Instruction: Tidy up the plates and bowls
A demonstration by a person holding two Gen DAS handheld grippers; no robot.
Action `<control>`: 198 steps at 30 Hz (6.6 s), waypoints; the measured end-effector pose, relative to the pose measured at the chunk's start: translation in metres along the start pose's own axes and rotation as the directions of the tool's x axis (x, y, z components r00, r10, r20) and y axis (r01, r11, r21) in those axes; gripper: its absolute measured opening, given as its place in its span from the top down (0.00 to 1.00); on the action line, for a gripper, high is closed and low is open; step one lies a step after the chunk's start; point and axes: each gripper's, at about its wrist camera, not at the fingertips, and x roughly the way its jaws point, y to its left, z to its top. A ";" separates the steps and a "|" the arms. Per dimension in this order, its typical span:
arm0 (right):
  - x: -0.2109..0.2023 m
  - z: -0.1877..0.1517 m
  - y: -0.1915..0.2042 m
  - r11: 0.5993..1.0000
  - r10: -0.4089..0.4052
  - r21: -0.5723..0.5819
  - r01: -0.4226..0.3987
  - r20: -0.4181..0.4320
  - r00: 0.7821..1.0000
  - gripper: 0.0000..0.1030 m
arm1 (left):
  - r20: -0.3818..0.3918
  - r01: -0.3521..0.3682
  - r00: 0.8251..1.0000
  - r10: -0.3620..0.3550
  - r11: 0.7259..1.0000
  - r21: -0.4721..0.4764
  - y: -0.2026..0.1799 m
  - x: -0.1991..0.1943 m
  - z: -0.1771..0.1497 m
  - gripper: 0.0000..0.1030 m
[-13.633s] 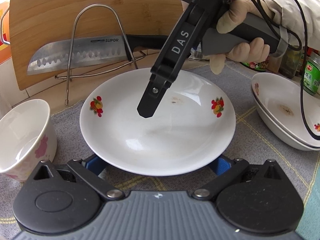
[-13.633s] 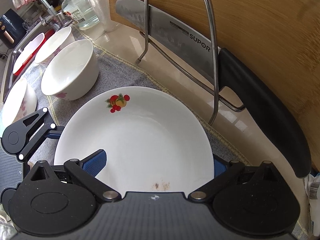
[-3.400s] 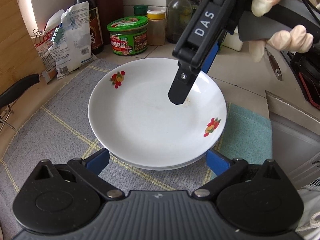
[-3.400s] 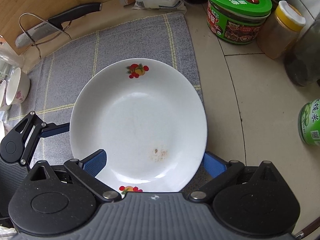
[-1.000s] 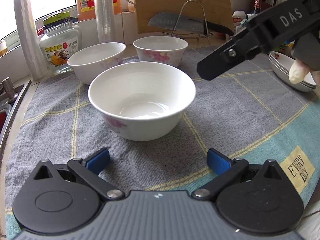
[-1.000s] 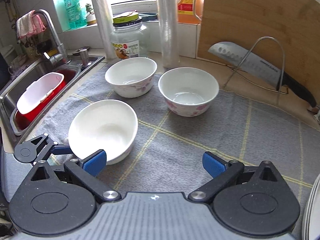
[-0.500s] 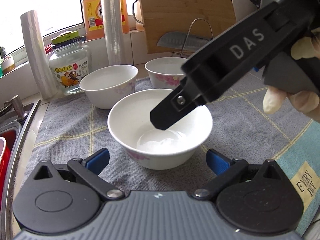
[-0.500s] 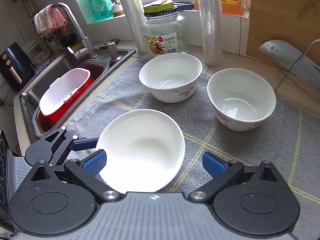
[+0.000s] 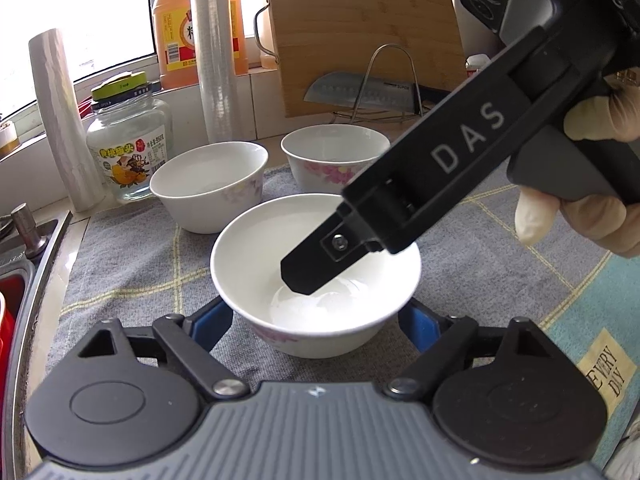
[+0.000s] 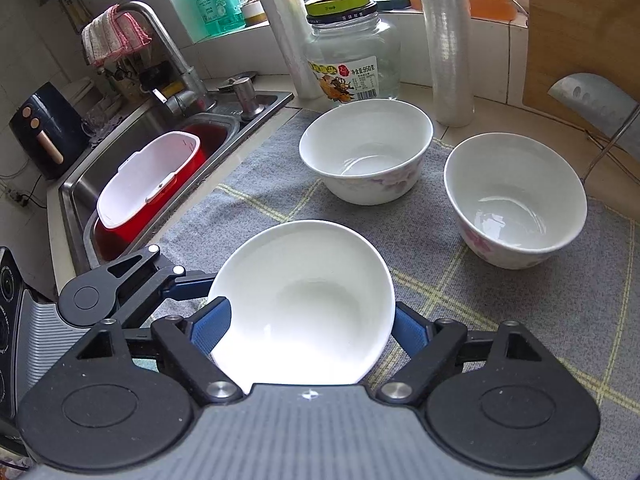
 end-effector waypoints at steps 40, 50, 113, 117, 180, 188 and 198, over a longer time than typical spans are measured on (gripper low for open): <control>-0.126 -0.106 -0.069 0.939 -0.282 0.216 0.269 0.034 0.959 0.13 | -0.046 0.342 0.939 -0.340 0.915 0.214 -0.133 0.029 0.046 0.14; -0.124 -0.110 -0.076 0.940 -0.283 0.205 0.273 0.021 0.959 0.13 | -0.069 0.348 0.938 -0.341 0.918 0.189 -0.136 0.042 0.045 0.14; -0.056 -0.004 -0.079 0.912 -0.322 -0.203 0.356 0.184 0.929 0.00 | -0.081 0.103 0.991 -0.109 0.992 -0.077 0.009 0.088 0.153 0.01; -0.042 0.002 -0.084 0.916 -0.298 -0.230 0.330 0.163 0.941 0.00 | -0.121 0.118 0.984 -0.128 0.990 -0.080 0.011 0.114 0.159 0.01; -0.003 0.020 -0.097 0.932 -0.236 -0.254 0.257 0.111 0.965 0.21 | -0.254 0.299 0.915 -0.314 0.949 -0.097 0.018 0.174 0.170 0.05; -0.023 0.019 -0.093 0.940 -0.230 -0.230 0.254 0.125 0.965 0.21 | -0.230 0.318 0.917 -0.327 0.945 -0.076 0.010 0.158 0.175 0.05; -0.057 0.011 -0.079 0.936 -0.246 -0.219 0.277 0.157 0.956 0.21 | -0.193 0.333 0.922 -0.335 0.942 -0.042 -0.007 0.130 0.183 0.05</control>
